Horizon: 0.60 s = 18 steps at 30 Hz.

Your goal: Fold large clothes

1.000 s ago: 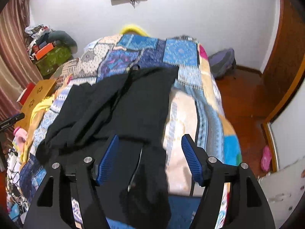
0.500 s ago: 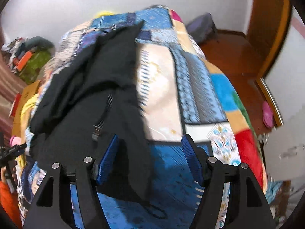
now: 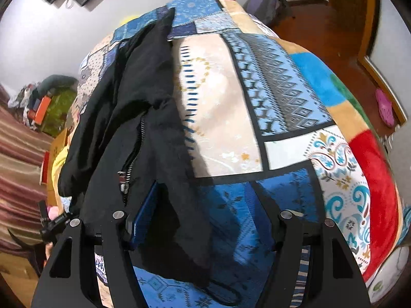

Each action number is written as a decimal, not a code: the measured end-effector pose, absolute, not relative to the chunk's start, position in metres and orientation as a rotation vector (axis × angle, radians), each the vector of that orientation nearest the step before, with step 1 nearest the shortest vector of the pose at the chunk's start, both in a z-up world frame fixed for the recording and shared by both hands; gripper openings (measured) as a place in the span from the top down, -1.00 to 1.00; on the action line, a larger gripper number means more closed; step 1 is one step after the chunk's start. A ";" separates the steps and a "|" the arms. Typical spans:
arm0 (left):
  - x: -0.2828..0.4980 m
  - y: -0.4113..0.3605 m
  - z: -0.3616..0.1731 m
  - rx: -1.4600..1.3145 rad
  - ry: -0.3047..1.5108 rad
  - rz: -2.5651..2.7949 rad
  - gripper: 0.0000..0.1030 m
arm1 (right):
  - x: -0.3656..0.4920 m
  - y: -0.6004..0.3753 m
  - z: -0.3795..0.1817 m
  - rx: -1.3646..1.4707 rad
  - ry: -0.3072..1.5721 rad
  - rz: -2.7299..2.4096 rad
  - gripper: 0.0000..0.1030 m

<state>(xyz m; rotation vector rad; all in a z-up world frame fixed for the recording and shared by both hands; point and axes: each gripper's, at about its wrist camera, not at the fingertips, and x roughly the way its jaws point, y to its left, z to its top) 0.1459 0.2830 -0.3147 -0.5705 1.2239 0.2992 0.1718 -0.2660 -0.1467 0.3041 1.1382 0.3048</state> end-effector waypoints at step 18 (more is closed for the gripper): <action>0.141 0.237 -0.248 -0.469 1.108 0.121 0.63 | 0.170 -0.244 -0.118 0.414 1.087 0.504 0.87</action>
